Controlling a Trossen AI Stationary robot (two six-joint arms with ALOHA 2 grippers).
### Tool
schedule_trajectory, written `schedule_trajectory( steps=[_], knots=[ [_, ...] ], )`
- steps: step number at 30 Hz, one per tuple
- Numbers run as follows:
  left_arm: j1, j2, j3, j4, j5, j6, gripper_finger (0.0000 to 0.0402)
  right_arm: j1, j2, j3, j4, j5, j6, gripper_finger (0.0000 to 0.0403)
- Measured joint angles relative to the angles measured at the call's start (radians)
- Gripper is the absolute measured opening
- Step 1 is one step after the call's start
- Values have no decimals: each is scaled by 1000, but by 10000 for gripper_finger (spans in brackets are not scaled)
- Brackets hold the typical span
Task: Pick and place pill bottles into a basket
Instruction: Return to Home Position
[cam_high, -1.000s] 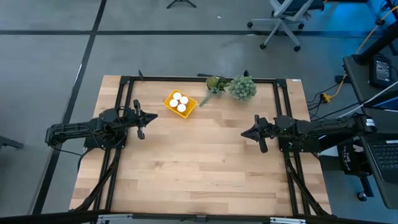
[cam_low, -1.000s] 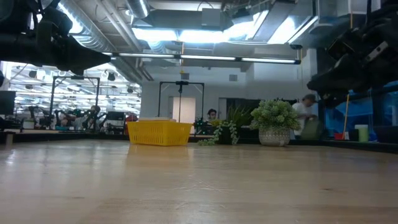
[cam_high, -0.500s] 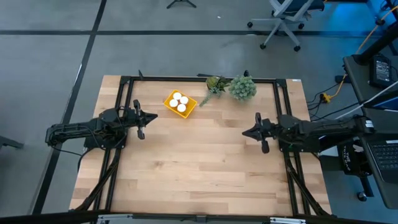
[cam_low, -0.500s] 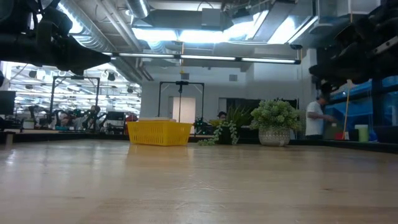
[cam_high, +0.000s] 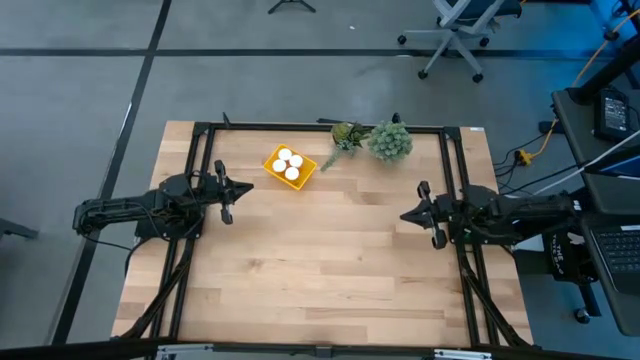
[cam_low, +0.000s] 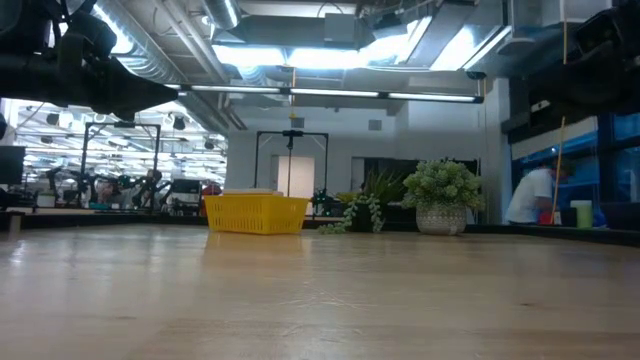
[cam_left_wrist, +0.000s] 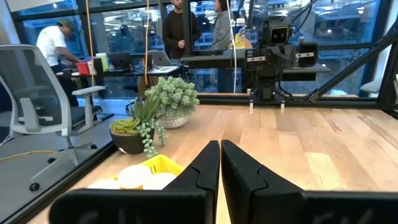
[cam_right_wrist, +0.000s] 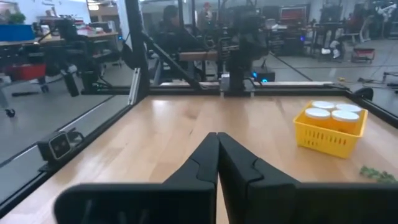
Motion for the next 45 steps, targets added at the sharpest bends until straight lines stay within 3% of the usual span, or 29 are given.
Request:
schedule_trajectory(
  steps=[6,45],
  knots=[
    [0,0,0,0,0,0,7,4,-81,0,-48,3,-24,12],
    [0,0,0,0,0,0,6,4,-74,1,-47,2,-46,12]
  ],
)
